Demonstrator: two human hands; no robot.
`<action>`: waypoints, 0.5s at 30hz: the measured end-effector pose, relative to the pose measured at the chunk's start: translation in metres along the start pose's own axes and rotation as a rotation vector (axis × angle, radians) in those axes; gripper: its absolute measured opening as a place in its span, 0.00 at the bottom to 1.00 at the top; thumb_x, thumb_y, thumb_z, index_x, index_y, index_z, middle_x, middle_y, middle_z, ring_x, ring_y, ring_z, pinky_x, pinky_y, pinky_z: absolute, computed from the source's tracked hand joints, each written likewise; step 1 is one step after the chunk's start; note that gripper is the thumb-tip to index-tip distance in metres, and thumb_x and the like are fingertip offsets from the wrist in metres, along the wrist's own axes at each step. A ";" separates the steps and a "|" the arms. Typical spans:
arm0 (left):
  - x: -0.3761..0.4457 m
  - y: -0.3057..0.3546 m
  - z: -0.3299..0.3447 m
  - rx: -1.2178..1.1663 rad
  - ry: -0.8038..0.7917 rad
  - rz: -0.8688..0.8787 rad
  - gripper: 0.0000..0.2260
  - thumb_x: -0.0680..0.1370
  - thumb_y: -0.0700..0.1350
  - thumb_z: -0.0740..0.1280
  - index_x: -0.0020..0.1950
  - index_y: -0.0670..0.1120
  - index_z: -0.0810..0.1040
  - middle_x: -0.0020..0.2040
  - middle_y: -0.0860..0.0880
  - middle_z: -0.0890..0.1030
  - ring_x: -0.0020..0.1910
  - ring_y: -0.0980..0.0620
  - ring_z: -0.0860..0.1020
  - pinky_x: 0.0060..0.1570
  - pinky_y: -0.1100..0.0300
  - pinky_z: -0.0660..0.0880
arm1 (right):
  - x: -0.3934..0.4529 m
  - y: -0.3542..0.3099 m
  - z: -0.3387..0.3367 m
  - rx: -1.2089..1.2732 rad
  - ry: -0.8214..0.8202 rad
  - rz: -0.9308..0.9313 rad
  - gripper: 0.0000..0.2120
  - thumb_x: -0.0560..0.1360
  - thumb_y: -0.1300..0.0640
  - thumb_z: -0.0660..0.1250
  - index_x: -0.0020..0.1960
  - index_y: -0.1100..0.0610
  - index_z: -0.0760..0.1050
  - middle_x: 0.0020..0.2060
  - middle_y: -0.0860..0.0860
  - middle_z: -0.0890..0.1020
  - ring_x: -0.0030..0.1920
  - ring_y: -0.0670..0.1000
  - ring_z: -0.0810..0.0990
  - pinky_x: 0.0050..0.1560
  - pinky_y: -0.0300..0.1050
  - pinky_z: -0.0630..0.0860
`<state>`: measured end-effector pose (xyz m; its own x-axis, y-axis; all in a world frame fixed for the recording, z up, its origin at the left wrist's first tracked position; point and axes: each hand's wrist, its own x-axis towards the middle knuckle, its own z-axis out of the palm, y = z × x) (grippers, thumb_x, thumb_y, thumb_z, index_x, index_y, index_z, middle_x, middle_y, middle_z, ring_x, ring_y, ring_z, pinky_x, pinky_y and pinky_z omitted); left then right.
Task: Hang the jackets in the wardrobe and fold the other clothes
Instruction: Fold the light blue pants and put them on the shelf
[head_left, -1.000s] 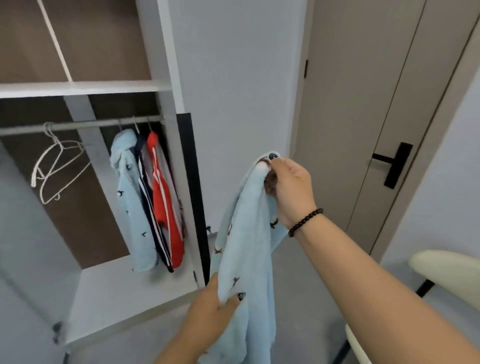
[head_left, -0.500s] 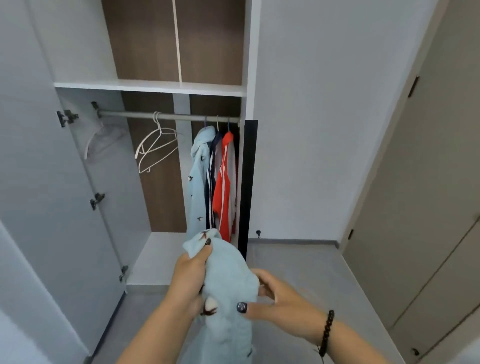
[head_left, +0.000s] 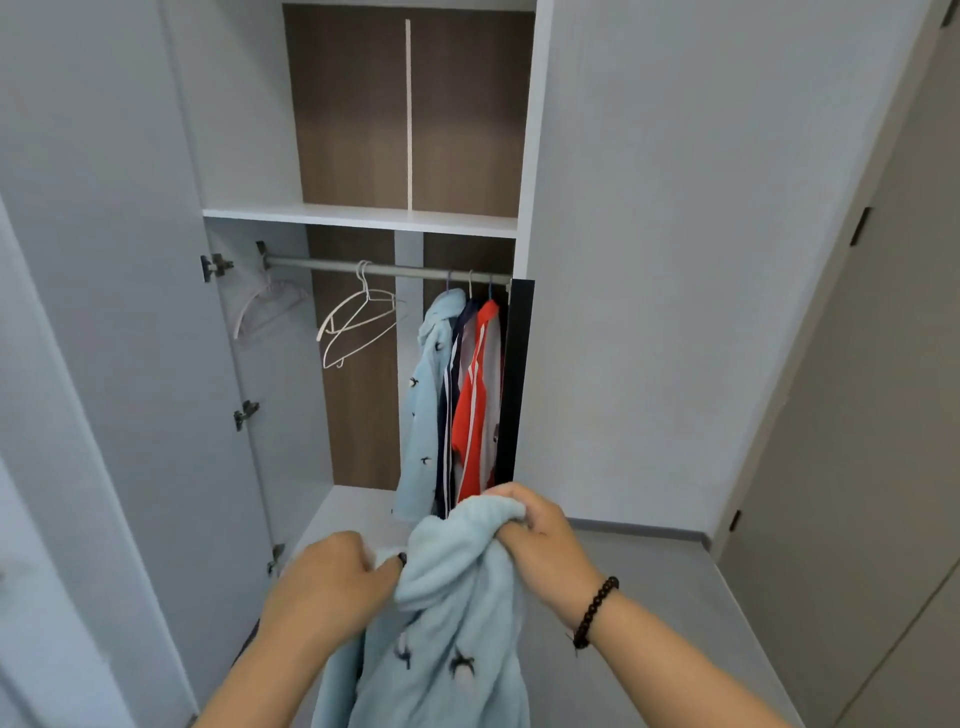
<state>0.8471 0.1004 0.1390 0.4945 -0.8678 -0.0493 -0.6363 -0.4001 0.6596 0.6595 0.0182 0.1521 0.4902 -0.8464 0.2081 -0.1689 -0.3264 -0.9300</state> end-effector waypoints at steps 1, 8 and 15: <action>-0.001 0.000 -0.005 0.024 0.102 0.097 0.05 0.74 0.51 0.68 0.48 0.54 0.74 0.44 0.59 0.81 0.44 0.59 0.79 0.44 0.61 0.76 | 0.005 -0.012 -0.002 -0.049 -0.062 -0.036 0.10 0.75 0.71 0.59 0.50 0.65 0.78 0.46 0.56 0.82 0.46 0.45 0.79 0.52 0.40 0.76; 0.007 0.005 -0.029 -0.697 -0.445 0.395 0.13 0.76 0.31 0.64 0.51 0.46 0.82 0.50 0.46 0.84 0.46 0.53 0.82 0.43 0.65 0.76 | 0.021 -0.055 0.024 -0.109 -0.234 -0.118 0.09 0.69 0.70 0.63 0.40 0.61 0.80 0.37 0.49 0.81 0.40 0.44 0.79 0.45 0.37 0.76; 0.021 -0.023 -0.067 -0.864 -0.558 0.276 0.13 0.74 0.51 0.70 0.50 0.42 0.84 0.50 0.41 0.84 0.49 0.44 0.82 0.49 0.54 0.77 | 0.055 -0.091 0.003 -0.123 0.047 -0.072 0.09 0.63 0.67 0.72 0.35 0.54 0.80 0.32 0.45 0.82 0.37 0.45 0.80 0.40 0.38 0.77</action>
<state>0.9114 0.1108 0.1730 -0.0840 -0.9964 -0.0090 0.0596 -0.0140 0.9981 0.7046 0.0027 0.2476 0.4652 -0.8364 0.2897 -0.2398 -0.4341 -0.8683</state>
